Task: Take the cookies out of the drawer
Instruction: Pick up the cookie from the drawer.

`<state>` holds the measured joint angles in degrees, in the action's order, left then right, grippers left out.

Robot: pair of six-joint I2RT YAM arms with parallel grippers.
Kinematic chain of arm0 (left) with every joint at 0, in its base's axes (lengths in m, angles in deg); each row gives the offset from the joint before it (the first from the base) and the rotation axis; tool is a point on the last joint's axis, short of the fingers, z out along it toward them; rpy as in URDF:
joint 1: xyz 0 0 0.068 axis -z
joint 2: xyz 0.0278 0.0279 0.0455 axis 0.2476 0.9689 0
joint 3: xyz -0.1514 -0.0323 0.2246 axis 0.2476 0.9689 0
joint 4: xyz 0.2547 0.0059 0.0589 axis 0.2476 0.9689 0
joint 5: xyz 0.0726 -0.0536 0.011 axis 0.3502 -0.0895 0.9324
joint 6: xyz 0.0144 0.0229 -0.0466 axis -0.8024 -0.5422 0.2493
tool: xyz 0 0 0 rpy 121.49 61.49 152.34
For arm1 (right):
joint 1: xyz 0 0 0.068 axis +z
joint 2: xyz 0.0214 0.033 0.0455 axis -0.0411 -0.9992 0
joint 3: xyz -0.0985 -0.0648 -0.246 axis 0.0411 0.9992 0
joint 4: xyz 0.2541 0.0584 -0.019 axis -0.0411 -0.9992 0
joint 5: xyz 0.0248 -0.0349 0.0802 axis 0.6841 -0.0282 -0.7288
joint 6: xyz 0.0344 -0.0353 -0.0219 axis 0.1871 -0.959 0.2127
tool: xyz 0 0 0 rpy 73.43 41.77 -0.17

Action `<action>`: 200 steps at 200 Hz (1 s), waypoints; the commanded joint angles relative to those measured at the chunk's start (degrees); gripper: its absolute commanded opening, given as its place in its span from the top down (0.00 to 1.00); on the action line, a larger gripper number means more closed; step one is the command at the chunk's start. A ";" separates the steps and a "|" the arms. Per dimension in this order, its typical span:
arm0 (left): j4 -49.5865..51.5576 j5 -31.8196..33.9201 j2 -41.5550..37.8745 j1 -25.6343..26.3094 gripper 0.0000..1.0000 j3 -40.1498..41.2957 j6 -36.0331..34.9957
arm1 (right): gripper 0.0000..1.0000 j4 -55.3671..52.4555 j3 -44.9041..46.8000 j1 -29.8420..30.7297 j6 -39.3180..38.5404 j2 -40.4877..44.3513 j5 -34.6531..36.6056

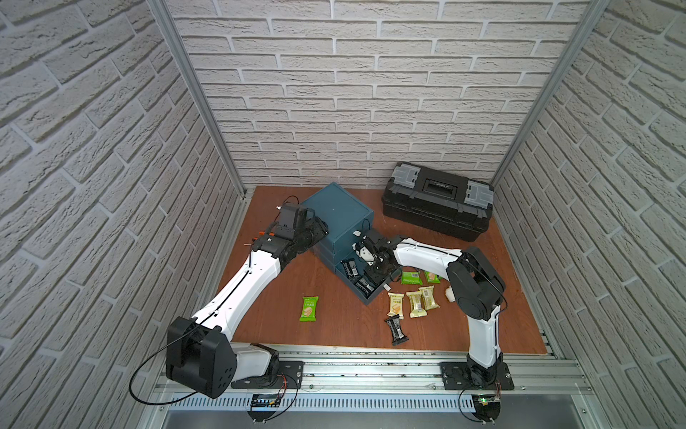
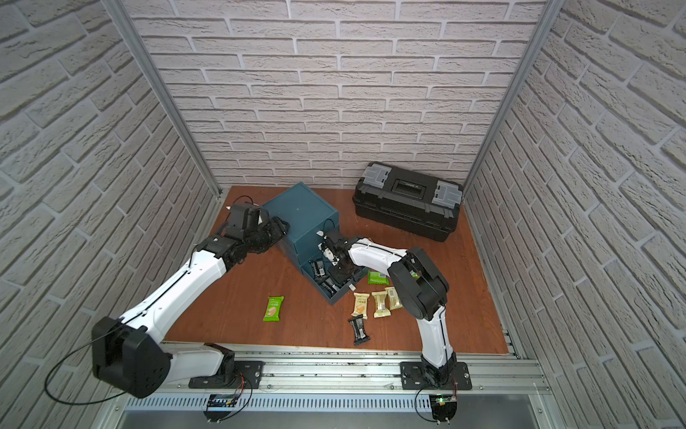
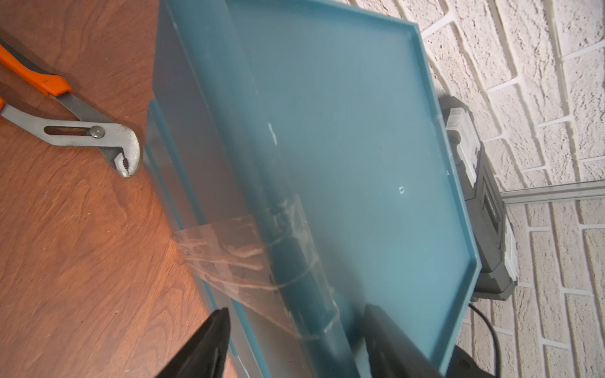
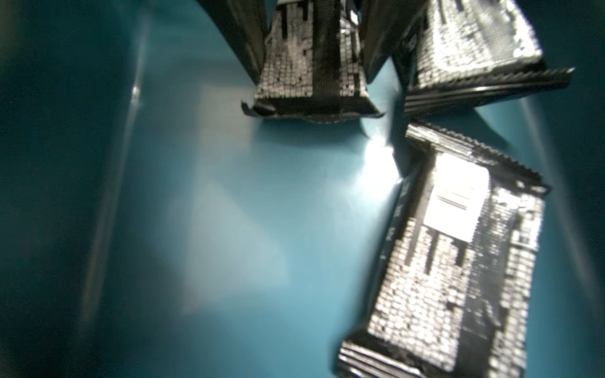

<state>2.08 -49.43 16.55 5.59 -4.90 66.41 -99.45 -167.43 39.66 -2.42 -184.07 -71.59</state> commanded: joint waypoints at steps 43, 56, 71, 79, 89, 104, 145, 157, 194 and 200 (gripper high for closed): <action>5.47 1.12 1.73 -0.50 0.31 2.28 -0.52 | 0.66 2.07 0.81 -0.10 3.00 4.37 1.01; 5.43 1.16 1.70 -0.50 0.31 2.31 -0.53 | 0.67 2.50 1.18 -0.20 3.45 5.51 1.92; 5.41 1.08 1.65 -0.45 0.31 2.37 -0.54 | 0.68 3.07 1.81 -0.38 4.13 6.81 2.62; 5.38 1.12 1.57 -0.50 0.31 2.38 -0.53 | 0.68 3.44 2.23 -0.47 4.49 7.51 2.88; 5.39 1.16 1.43 -0.49 0.31 2.38 -0.51 | 0.68 3.99 2.82 -0.45 4.95 8.32 3.05; 5.40 1.12 1.45 -0.50 0.31 2.38 -0.53 | 0.68 5.16 3.84 -0.56 5.73 9.72 3.09; 5.43 1.01 1.40 -0.62 0.31 2.53 -0.67 | 0.69 7.82 4.51 -0.88 7.51 12.96 3.10; 5.38 0.98 1.31 -0.65 0.31 2.64 -0.67 | 0.69 8.00 4.10 -0.95 7.80 13.61 3.41; 5.21 0.90 1.19 -0.64 0.31 2.73 -0.49 | 0.70 6.81 3.89 -1.26 8.35 15.94 3.98; 5.21 0.89 1.17 -0.59 0.31 2.73 -0.46 | 0.70 6.48 4.27 -1.22 8.58 16.58 4.07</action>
<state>1.77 -49.50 16.55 5.59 -4.72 66.43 -93.42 -163.30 38.83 4.85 -171.53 -68.59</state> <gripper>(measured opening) 0.687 0.390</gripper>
